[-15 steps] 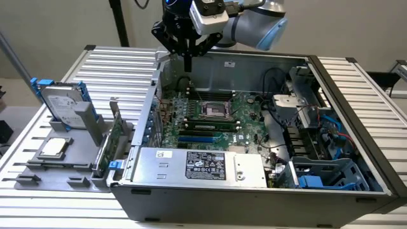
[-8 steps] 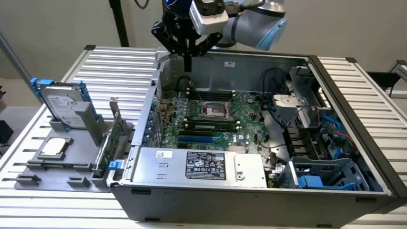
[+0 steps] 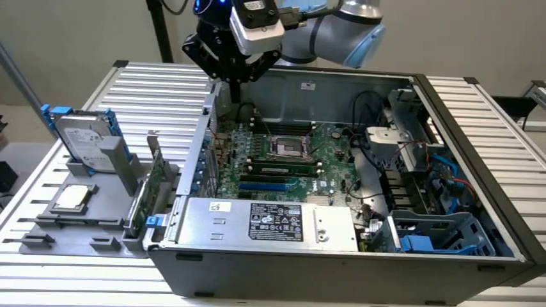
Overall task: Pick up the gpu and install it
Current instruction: 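Reach for the gpu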
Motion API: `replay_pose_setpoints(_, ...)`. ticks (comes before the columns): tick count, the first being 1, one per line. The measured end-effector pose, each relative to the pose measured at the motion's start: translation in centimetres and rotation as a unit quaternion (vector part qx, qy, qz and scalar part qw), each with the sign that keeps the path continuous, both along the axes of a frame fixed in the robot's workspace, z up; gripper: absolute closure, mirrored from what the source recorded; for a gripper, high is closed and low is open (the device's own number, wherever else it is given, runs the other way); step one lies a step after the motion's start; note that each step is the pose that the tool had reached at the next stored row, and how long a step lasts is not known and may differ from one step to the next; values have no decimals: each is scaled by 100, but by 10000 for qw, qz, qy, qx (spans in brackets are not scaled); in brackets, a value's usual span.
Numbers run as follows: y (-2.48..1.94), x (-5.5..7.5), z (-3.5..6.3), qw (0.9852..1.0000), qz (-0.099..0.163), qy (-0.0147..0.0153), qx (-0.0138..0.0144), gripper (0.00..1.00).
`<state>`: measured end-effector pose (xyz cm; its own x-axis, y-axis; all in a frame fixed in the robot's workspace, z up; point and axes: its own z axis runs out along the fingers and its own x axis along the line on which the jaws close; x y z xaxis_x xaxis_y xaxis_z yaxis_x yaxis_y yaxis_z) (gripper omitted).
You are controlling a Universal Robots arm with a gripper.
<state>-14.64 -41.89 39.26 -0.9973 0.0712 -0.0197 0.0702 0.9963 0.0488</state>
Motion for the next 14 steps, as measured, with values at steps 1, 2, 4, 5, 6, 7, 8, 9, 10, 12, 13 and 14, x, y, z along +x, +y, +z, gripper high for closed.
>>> replay_pose_setpoints(1, -26, -36, 0, 10000, 0, -1, 0, 89)
replay_pose_setpoints(2, -51, -72, 0, 10000, 0, -2, 0, 89)
replay_pose_setpoints(4, -98, -145, -2, 10000, 0, -4, 0, 89)
replay_pose_setpoints(5, -120, -181, -3, 10000, 0, -4, 0, 89)
replay_pose_setpoints(6, -142, -218, -4, 10000, 0, -4, 0, 89)
replay_pose_setpoints(7, -160, -255, -5, 10000, 0, -3, 0, 89)
replay_pose_setpoints(8, -177, -290, -8, 10000, 0, -4, 0, 89)
replay_pose_setpoints(9, -195, -330, -12, 10000, 0, -4, 0, 89)
replay_pose_setpoints(10, -210, -367, -17, 10000, 0, -4, 0, 89)
replay_pose_setpoints(12, -236, -443, -28, 10000, 0, -4, 0, 89)
replay_pose_setpoints(13, -248, -482, -34, 10000, 0, -3, 0, 89)
replay_pose_setpoints(14, -259, -523, -41, 10000, 0, -4, 0, 89)
